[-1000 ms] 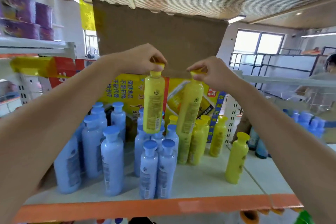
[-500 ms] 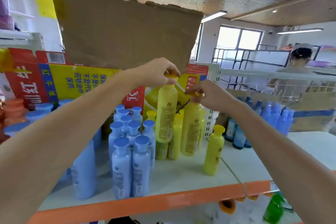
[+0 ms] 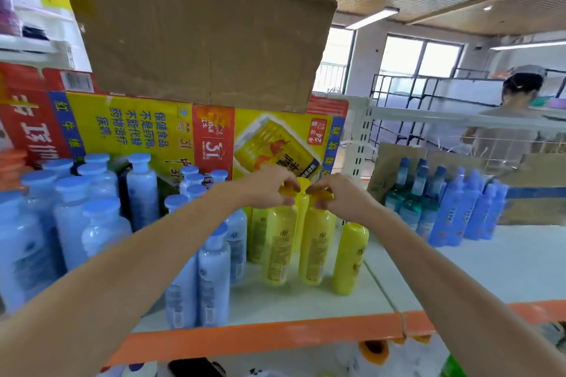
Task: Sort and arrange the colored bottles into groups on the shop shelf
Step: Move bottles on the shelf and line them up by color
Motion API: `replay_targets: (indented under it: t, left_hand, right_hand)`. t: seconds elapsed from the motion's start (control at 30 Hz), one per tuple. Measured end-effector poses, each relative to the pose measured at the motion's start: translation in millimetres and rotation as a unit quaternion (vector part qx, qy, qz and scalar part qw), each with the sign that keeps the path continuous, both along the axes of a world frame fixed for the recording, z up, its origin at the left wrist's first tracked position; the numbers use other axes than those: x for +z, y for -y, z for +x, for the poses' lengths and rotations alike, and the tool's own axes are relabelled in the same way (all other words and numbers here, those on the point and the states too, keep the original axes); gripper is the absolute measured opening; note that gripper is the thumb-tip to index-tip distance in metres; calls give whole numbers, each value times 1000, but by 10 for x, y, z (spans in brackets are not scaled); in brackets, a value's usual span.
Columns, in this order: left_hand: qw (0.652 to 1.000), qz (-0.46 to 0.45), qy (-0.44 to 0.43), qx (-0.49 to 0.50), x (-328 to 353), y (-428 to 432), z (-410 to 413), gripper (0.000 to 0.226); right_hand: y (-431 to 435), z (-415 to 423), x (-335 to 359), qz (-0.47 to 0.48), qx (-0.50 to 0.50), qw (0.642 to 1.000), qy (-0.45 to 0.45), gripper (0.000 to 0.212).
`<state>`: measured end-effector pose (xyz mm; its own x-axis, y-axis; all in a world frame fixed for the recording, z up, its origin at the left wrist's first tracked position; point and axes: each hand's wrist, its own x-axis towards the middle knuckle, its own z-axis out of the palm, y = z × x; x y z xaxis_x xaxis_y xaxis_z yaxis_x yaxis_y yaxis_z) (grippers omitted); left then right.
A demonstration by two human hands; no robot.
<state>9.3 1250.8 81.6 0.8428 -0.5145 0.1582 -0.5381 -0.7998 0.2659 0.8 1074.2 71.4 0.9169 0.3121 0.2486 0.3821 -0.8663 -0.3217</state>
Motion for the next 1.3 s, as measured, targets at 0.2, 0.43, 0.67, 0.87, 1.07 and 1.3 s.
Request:
replay_targets:
  t: [0.2, 0.43, 0.67, 0.87, 1.07, 1.3]
  left_hand:
    - [999, 11, -38, 15, -313, 38, 36, 38]
    - [997, -33, -29, 59, -403, 10, 91, 46]
    - [995, -62, -43, 59, -479, -81, 64, 51]
    - [996, -41, -73, 28, -478, -193, 120, 49]
    - [993, -103, 10, 55, -299, -423, 359, 32]
    - [987, -43, -18, 155, -296, -653, 772, 43]
  right_hand:
    - [33, 142, -302, 14, 12, 1000, -19, 34]
    - [-8, 209, -482, 57, 33, 998, 3, 34]
    - [16, 272, -542, 87, 45, 995, 3, 32]
    - [-5, 239, -632, 99, 41, 994, 14, 29]
    - [-82, 349, -446, 139, 36, 989, 19, 36]
    - [-423, 668, -313, 78, 48, 995, -23, 47]
